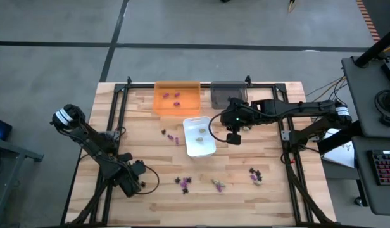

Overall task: Sort Halloween decoration
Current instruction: Put the purple skeleton toy into the orange bin

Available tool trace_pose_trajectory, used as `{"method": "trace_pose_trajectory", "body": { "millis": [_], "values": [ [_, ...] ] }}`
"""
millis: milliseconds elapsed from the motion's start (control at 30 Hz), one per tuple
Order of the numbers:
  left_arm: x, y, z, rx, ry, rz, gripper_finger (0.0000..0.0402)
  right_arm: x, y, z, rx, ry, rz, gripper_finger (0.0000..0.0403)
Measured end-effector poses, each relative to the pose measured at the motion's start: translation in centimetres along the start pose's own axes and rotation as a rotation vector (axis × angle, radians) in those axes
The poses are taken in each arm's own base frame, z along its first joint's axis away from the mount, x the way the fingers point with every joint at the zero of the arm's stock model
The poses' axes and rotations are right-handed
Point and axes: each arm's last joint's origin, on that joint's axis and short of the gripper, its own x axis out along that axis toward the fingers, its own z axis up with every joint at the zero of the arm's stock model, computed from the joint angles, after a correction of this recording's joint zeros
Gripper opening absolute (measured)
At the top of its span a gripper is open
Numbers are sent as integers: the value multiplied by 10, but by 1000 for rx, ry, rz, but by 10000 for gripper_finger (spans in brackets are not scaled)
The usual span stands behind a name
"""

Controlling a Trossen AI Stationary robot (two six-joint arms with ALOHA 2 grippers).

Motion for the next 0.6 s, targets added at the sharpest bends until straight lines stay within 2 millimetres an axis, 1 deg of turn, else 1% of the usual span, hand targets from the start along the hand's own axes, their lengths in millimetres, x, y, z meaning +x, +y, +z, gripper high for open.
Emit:
{"method": "trace_pose_trajectory", "body": {
  "millis": [167, 367, 467, 600],
  "values": [
    [-10, -2, 2, 7, -5, 9, 5, 0, 0, 0, 4, 1, 0, 59],
    [-36, -5, 9, 10, -56, 34, 2, 0, 1, -1, 21, 12, 2, 59],
    [-54, -7, 15, 14, -141, 46, 1, -1, 3, -3, 14, 25, 6, 59],
    [-82, -10, 27, 50, -311, 32, 1, -2, 8, -4, 1, 41, 17, 59]
  ]
}}
